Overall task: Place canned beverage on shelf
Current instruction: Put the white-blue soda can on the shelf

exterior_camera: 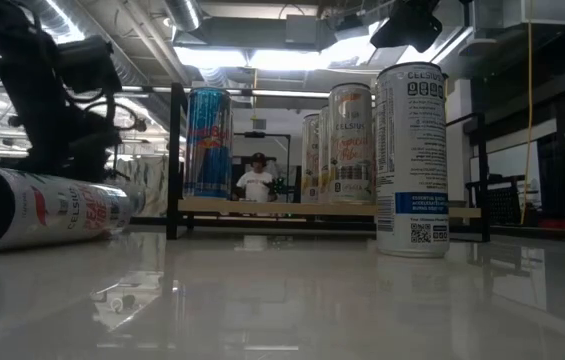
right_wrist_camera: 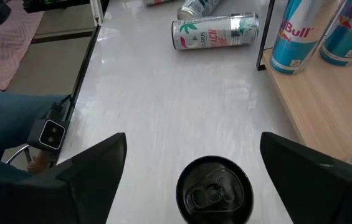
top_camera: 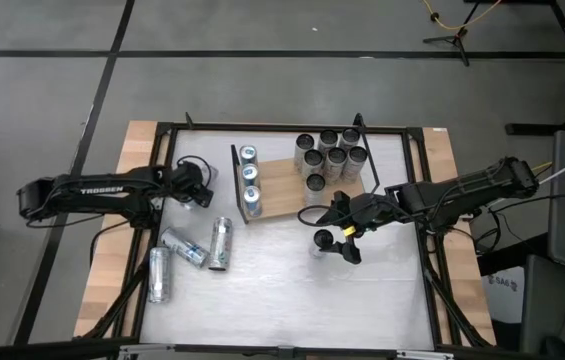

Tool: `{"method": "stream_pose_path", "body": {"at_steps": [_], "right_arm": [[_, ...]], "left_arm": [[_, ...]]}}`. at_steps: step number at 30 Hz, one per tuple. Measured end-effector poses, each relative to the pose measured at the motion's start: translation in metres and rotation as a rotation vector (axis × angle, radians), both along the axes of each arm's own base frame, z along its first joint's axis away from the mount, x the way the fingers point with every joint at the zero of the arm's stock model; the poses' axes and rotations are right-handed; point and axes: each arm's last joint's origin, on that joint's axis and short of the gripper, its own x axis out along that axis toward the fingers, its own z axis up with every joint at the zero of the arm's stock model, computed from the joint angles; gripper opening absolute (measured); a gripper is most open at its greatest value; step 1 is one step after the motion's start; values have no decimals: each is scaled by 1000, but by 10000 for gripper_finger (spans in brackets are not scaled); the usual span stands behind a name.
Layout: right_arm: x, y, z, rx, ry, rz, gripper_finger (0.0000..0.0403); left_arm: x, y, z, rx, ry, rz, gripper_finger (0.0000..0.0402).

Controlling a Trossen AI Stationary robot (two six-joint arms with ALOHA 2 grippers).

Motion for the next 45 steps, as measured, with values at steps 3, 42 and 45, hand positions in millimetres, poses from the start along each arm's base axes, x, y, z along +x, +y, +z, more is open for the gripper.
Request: {"method": "stream_pose_path", "body": {"at_steps": [3, 42, 45], "right_arm": [[0, 0, 0, 0, 0, 0, 363], [8, -5, 111, -157, -493, -11, 363], [5, -7, 124, -142, -501, -16, 363]], "left_arm": [[3, 1, 14, 29, -54, 3, 232], [69, -76, 154, 435, -888, -815, 232], [85, -87, 151, 429, -931, -846, 234]]}}
